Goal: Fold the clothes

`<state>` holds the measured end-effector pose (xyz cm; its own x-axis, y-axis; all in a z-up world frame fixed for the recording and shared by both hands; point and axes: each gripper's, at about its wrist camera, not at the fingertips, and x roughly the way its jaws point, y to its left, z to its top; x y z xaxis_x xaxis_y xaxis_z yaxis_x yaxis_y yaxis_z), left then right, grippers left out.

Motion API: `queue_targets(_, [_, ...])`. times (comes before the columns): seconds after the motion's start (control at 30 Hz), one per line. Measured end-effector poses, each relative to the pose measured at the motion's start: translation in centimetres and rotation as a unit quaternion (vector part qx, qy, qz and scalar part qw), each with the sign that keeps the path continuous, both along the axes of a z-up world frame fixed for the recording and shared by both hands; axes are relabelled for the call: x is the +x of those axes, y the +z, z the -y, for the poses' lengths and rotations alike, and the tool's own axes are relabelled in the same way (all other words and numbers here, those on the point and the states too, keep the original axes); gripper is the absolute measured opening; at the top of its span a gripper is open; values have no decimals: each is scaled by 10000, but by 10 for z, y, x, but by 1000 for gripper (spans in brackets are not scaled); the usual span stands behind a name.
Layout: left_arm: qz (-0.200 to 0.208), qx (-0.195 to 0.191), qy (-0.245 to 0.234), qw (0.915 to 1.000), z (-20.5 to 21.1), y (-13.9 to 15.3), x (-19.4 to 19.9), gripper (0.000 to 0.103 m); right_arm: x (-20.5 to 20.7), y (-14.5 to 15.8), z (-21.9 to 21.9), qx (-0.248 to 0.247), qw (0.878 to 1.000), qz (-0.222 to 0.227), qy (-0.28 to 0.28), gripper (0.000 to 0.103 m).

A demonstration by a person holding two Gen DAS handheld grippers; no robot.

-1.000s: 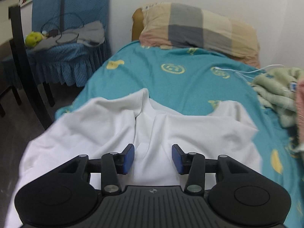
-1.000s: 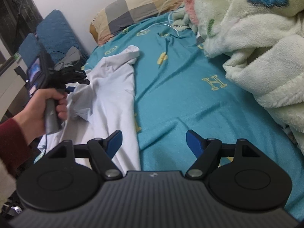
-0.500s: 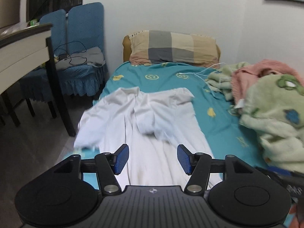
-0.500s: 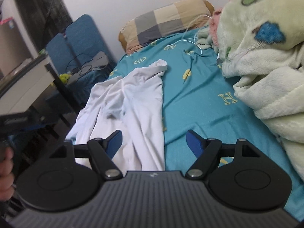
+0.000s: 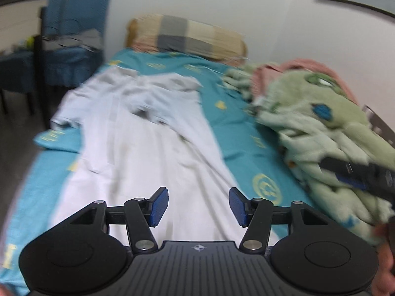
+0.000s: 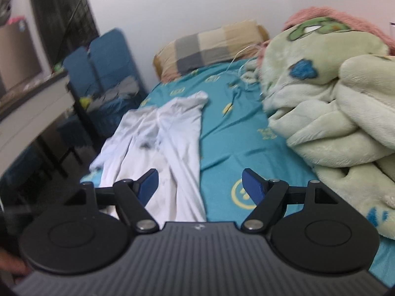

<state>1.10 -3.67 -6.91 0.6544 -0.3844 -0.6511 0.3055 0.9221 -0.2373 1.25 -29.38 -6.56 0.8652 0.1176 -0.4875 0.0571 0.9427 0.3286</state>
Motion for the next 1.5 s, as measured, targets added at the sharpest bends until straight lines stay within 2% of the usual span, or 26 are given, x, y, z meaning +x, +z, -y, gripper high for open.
queue_targets(0.07, [-47,-23,-288,9996,18,-9,-5,54,4,-3,9,143,9996,-10,-243,76])
queue_targets(0.2, [-156,-173,-821,9964,51,-24,-11,40,9,-9,27,330,9970,-146,-683,76])
queue_targets(0.3, [-267,-314,-1152,9925,77,-35,-10,31,5,-8,35,370,9961,-82,-799,76])
queue_targets(0.37, [-336,-240,-1295,9907,92,-44,-7,29,1,-6,40,380,9957,-14,-850,76])
queue_targets(0.53, [-605,289,-1515,9862,120,-72,-3,29,-2,-6,51,505,9946,-4,-903,76])
queue_targets(0.67, [-869,797,-1477,9820,132,-93,3,30,2,-12,54,620,9944,-111,-848,76])
queue_targets(0.8, [-968,849,-1620,9784,138,-96,6,50,5,-15,52,608,9947,-162,-813,76])
queue_targets(0.9, [-927,983,-1665,9767,145,-96,4,53,6,-17,48,537,9952,-209,-792,76])
queue_targets(0.97, [-884,1060,-1613,9772,147,-96,4,46,7,-18,45,465,9955,-237,-793,76])
queue_targets(1.0, [-869,1092,-1520,9785,145,-96,5,30,8,-18,44,426,9956,-247,-801,76])
queue_targets(1.03, [-887,1071,-1451,9796,142,-96,7,11,8,-19,43,391,9955,-258,-819,76])
queue_targets(1.1, [-969,935,-1363,9815,135,-98,13,5,9,-21,41,351,9951,-281,-877,76])
queue_targets(1.2, [-967,777,-1338,9832,129,-95,14,3,12,-25,39,299,9943,-331,-964,76])
queue_targets(1.3, [-925,452,-1267,9866,115,-78,10,3,15,-28,40,297,9936,-371,-1026,76])
queue_targets(1.5, [-1145,-627,-973,9867,38,-20,5,3,17,-31,46,482,9915,-395,-1138,76])
